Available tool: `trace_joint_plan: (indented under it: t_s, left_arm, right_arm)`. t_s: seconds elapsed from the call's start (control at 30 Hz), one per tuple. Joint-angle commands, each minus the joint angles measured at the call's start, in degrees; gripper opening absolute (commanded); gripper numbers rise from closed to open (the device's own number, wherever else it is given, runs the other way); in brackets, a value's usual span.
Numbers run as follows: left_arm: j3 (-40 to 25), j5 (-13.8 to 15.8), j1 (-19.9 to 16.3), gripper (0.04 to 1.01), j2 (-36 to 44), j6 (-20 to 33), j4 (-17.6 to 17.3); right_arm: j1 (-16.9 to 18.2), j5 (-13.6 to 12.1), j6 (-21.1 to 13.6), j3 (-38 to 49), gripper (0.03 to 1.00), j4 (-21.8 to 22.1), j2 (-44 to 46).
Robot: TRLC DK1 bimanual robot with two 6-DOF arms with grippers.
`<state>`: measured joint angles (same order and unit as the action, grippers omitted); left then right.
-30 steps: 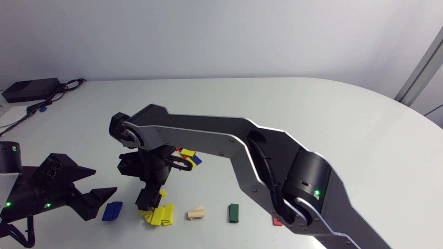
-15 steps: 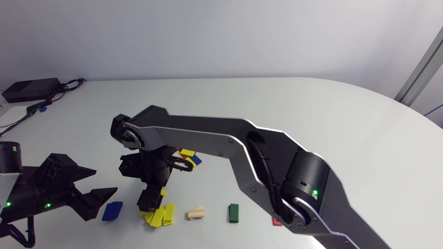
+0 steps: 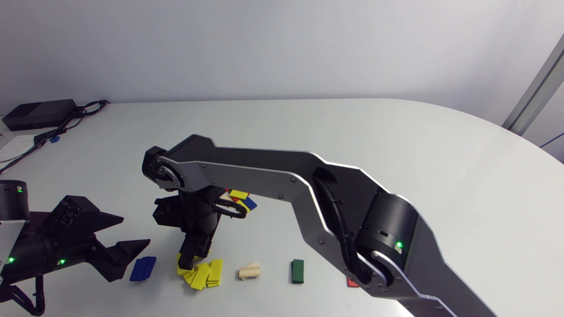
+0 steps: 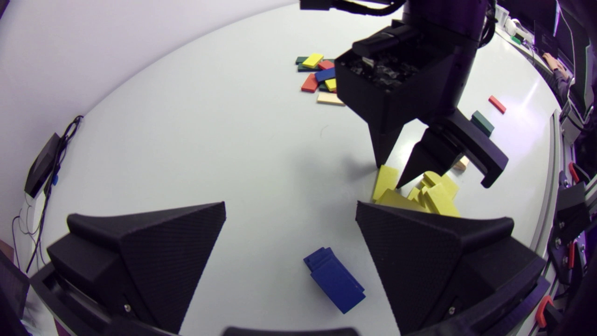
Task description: Take domino bricks one by one from the mixed stack on the table and place each onto the existing stack of the same color.
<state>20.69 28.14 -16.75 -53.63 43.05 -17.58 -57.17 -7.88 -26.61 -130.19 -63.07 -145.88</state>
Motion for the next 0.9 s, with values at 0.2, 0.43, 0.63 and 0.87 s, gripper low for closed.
trace_joint_plan:
  t_s: [0.2, 0.43, 0.63, 0.87]
  left_arm:
    - [1.29, 0.51, 0.49, 0.993, -0.25, 0.46, -0.52]
    - [1.11, 0.51, 0.67, 0.993, 0.19, 0.46, -0.7]
    - [0.67, 0.51, 0.23, 0.993, 0.63, 0.63, -0.87]
    - [0.58, 0.51, -0.3, 0.993, 0.63, 1.16, -0.87]
  right_arm:
    - [2.32, 1.2, 0.51, 0.46, 0.313, -1.27, -1.95]
    - [1.97, 1.11, 0.51, 0.99, 0.734, -0.48, -0.72]
    - [1.18, 1.02, 0.42, -2.0, 0.854, -1.62, -2.04]
    - [0.92, 0.76, -0.02, -9.91, 0.852, -5.57, -6.69]
